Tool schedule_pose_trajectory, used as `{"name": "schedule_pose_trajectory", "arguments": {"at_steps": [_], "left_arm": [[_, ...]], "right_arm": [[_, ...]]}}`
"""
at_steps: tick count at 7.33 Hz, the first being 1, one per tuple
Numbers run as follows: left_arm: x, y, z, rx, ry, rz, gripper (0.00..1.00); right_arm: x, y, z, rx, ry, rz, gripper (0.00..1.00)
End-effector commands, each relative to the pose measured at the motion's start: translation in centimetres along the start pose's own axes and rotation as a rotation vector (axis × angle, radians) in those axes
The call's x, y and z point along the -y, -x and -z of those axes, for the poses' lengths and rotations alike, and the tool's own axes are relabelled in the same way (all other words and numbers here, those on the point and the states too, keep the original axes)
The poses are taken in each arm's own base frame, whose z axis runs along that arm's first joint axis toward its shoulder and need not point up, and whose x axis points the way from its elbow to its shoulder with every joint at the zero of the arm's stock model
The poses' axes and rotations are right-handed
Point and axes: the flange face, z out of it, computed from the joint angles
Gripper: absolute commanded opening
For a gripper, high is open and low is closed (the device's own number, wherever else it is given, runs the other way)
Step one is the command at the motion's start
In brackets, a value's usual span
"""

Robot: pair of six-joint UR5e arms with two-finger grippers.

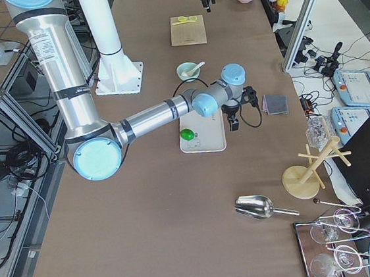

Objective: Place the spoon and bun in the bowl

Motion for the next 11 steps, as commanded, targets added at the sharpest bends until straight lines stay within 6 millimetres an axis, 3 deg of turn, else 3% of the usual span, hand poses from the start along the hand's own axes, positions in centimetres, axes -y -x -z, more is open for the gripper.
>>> {"name": "schedule_pose_trajectory", "arguments": {"at_steps": [1,2,3,4,5,7,9,11], "left_arm": [[-4.2,18.3,3.4,-0.013,0.062,0.131,0.98],[-7.7,24.0,5.4,-0.033,0.06,0.188,0.98],[-11.4,28.1,6.2,-0.01,0.054,0.118,0.98],[-13.7,29.6,6.4,0.008,0.066,0.113,0.98],[-17.2,31.3,5.6,0.013,0.104,0.161,0.98],[-18.9,33.1,4.7,0.021,0.134,0.219,0.98],[-19.6,34.1,3.8,0.022,0.156,0.247,0.98],[-19.8,34.4,3.6,0.024,0.161,0.253,0.98]], "right_arm": [[-5.2,-10.0,2.5,-0.014,0.001,-0.003,1.0],[-7.7,-13.2,2.9,-0.02,0.009,-0.008,1.0],[-9.3,-15.6,3.3,-0.04,0.008,-0.014,1.0],[-10.2,-17.5,3.4,-0.074,0.01,0.006,1.0],[-10.5,-18.5,3.6,-0.123,0.019,-0.006,1.0],[-12.5,-21.9,4.3,-0.154,0.089,-0.102,1.0],[-13.9,-23.6,5.5,-0.161,0.1,-0.172,1.0],[-13.3,-21.0,8.1,-0.178,0.136,-0.21,1.0]]}}
